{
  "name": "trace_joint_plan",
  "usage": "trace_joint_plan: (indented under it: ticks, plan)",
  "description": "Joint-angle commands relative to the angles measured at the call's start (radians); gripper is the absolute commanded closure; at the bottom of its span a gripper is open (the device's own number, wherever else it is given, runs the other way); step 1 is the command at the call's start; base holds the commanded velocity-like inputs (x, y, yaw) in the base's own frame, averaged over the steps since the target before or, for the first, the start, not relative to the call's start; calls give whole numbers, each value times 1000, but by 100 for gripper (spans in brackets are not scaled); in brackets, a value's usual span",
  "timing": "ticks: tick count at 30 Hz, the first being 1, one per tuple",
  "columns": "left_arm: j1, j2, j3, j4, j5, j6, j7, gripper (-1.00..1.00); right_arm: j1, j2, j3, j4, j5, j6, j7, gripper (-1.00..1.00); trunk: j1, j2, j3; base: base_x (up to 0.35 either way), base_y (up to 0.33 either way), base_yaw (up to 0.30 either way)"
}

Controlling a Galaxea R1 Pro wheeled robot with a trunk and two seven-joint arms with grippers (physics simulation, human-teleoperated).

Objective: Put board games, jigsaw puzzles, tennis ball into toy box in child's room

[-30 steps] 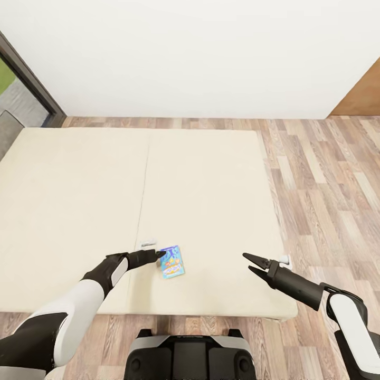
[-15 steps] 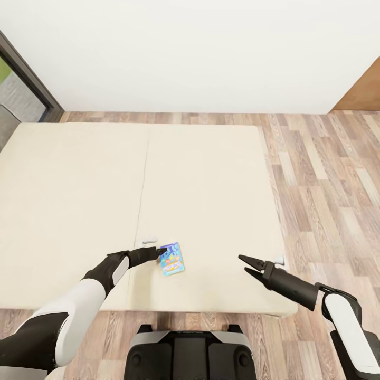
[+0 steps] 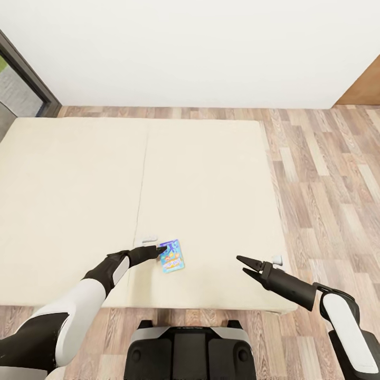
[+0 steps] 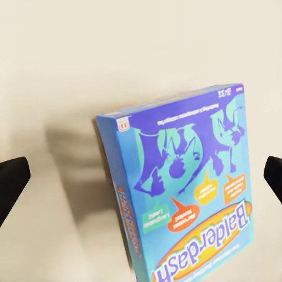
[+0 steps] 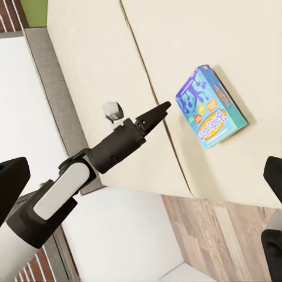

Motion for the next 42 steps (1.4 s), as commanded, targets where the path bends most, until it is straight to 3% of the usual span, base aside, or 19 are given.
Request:
trace_joint_plan:
  ticks: [1,24,42]
  plan:
    - [0,-1,7,-1,7,10,-4,-100,-1,0,-1,0,10,4,10,-100,0,-2,-3,0,0,0]
    - [0,3,8,-7,8,1,-12,-100,-1,-1,-7,1,10,3,17,-100,0,-2,-40,0,0,0]
    - [0,1,8,-7,8,1,-11,-100,-1,0,-1,1,10,-4,16,-100,0,-2,-42,0,0,0]
